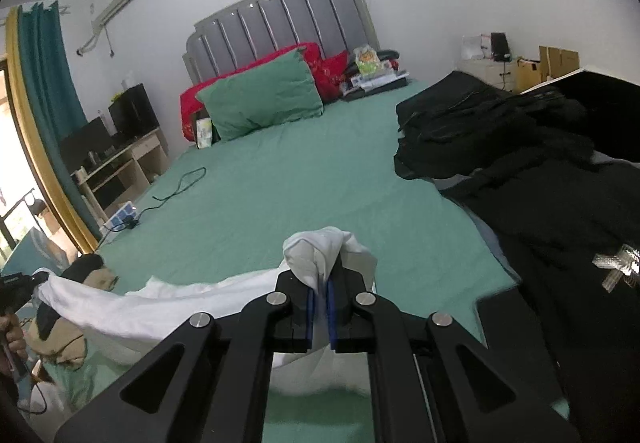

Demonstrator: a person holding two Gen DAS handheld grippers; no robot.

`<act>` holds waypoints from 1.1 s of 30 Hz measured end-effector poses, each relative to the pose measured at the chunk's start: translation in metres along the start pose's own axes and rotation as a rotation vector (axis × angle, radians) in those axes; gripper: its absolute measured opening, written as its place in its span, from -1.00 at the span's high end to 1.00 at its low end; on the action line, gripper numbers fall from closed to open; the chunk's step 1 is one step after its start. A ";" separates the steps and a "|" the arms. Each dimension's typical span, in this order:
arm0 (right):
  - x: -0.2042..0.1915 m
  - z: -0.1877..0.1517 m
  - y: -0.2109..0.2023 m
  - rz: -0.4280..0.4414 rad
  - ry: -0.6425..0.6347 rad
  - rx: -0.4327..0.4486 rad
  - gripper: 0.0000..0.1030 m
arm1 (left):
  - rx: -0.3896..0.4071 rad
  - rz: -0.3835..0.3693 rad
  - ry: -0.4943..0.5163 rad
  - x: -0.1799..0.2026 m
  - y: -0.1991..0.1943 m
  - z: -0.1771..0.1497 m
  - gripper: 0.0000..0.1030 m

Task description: Fold large clothes

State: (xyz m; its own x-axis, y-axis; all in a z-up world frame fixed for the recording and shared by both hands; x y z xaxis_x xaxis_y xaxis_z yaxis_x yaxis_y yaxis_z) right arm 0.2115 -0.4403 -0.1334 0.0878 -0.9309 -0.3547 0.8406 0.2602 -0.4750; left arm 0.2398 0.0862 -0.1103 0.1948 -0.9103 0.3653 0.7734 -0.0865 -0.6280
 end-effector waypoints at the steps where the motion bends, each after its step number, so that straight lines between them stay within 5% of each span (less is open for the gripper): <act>1: 0.004 0.005 0.021 0.007 -0.002 -0.026 0.89 | -0.018 0.011 -0.016 -0.002 0.016 0.005 0.90; 8: 0.027 0.012 0.122 0.017 0.073 -0.152 0.88 | -0.128 0.094 0.040 -0.004 0.117 0.014 0.90; 13: 0.028 0.002 0.176 -0.041 0.087 -0.226 0.79 | -0.252 0.144 -0.013 -0.026 0.180 0.001 0.89; 15: 0.027 -0.004 0.193 -0.069 0.083 -0.280 0.59 | -0.289 0.139 -0.038 -0.033 0.193 0.001 0.89; 16: 0.026 -0.004 0.200 -0.090 0.064 -0.295 0.29 | -0.295 0.136 -0.049 -0.037 0.197 0.002 0.81; 17: 0.025 -0.004 0.201 -0.106 0.050 -0.291 -0.06 | -0.290 0.140 -0.056 -0.040 0.198 0.004 0.69; 19: 0.024 0.000 0.197 -0.141 0.026 -0.263 -0.30 | -0.252 0.174 -0.066 -0.046 0.191 0.009 0.40; 24: 0.022 0.013 0.171 -0.223 -0.007 -0.204 -0.33 | -0.170 0.139 -0.010 -0.031 0.152 0.013 0.29; 33: -0.053 -0.042 0.149 0.095 -0.217 -0.354 -0.36 | -0.377 -0.079 0.354 0.073 0.122 -0.080 0.29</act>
State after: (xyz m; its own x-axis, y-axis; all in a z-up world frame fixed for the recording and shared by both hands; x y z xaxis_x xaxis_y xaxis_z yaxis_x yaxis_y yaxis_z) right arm 0.3098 -0.3408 -0.2194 0.2987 -0.9209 -0.2504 0.5916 0.3846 -0.7086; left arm 0.2998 -0.0233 -0.2151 -0.1219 -0.9705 0.2079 0.4937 -0.2410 -0.8356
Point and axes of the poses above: each gripper's, at about its wrist camera, not at the fingertips, and y roughly the way its jaws point, x to its right, z to its top, the point moved 3 cm from there along y, roughly the way its jaws point, and after that the axes turned 6 degrees about z, right-handed, at the moved point
